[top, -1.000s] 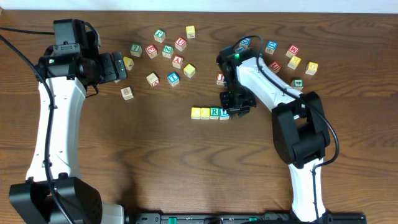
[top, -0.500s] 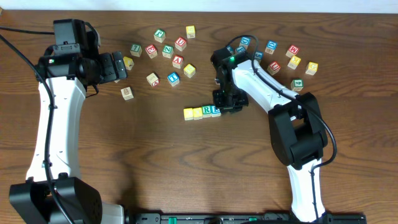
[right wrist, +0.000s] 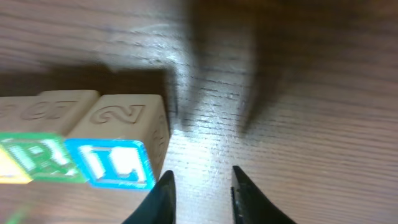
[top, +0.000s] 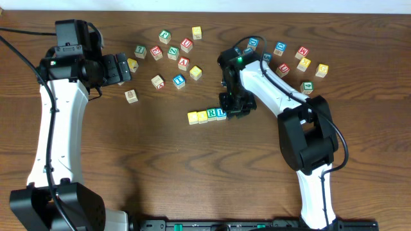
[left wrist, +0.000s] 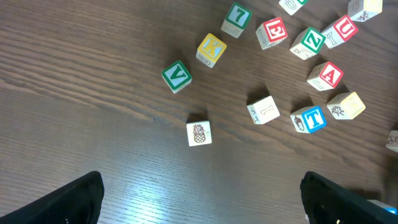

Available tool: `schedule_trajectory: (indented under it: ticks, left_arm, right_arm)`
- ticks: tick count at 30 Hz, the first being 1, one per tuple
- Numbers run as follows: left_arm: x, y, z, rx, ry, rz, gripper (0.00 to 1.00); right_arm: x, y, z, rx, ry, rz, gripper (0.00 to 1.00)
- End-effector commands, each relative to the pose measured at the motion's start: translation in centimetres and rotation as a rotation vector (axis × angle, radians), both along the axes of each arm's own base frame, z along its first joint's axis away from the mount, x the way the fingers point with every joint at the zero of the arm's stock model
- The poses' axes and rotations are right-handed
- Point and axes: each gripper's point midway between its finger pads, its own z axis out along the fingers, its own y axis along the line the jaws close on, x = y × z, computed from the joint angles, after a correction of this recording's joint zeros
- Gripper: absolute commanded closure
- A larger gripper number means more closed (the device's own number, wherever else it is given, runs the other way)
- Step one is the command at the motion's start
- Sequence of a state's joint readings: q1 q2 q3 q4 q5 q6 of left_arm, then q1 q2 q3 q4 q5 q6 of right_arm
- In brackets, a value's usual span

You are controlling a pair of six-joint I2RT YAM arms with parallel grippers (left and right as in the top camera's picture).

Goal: Spell out CORL

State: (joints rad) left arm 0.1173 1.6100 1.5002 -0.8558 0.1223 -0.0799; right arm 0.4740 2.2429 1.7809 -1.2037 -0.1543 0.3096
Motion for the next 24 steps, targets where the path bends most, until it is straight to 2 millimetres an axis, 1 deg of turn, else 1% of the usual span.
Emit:
schedule_trajectory:
  ticks: [1, 3, 7, 9, 13, 16, 18, 21, 22, 24]
  left_arm:
    - [-0.3, -0.1, 0.8, -0.016, -0.012, 0.004, 0.06]
    - [-0.9, -0.8, 0.5, -0.059, 0.015, 0.006, 0.14]
    - [-2.6, -1.8, -0.8, -0.120, 0.111, 0.081, 0.26]
    - [-3.4, -2.7, -1.9, -0.142, 0.162, 0.108, 0.29]
    - [-4.8, -4.5, -4.2, -0.158, 0.238, 0.112, 0.43]
    - [-5.5, -6.0, -5.9, -0.156, 0.271, 0.083, 0.45]
    - [-5.7, -7.0, -6.9, -0.159, 0.282, 0.074, 0.50]
    - [-5.9, -8.4, -7.7, -0.155, 0.286, 0.038, 0.54]
    - [-6.0, -8.9, -7.9, -0.154, 0.287, 0.026, 0.58]
    - [-6.2, -9.7, -8.4, -0.157, 0.292, 0.021, 0.59]
  right_arm:
    - [2.4, 0.2, 3.6, 0.034, -0.113, 0.013, 0.71]
    - [2.9, 0.0, 3.8, 0.041, -0.126, 0.005, 0.69]
    - [3.1, -0.2, 3.7, 0.053, -0.120, -0.017, 0.69]
    - [3.1, -0.2, 3.7, 0.053, -0.121, -0.016, 0.69]
    - [3.0, -0.3, 3.5, 0.050, -0.117, -0.017, 0.68]
    - [3.1, -0.7, 3.1, 0.037, -0.122, -0.031, 0.69]
    - [3.2, -0.7, 2.8, 0.038, -0.123, -0.033, 0.69]
    - [3.1, -0.8, 2.1, 0.038, -0.123, -0.033, 0.69]
    - [3.0, -0.8, 1.8, 0.040, -0.120, -0.033, 0.69]
    - [2.7, -0.8, 1.2, 0.041, -0.113, -0.034, 0.69]
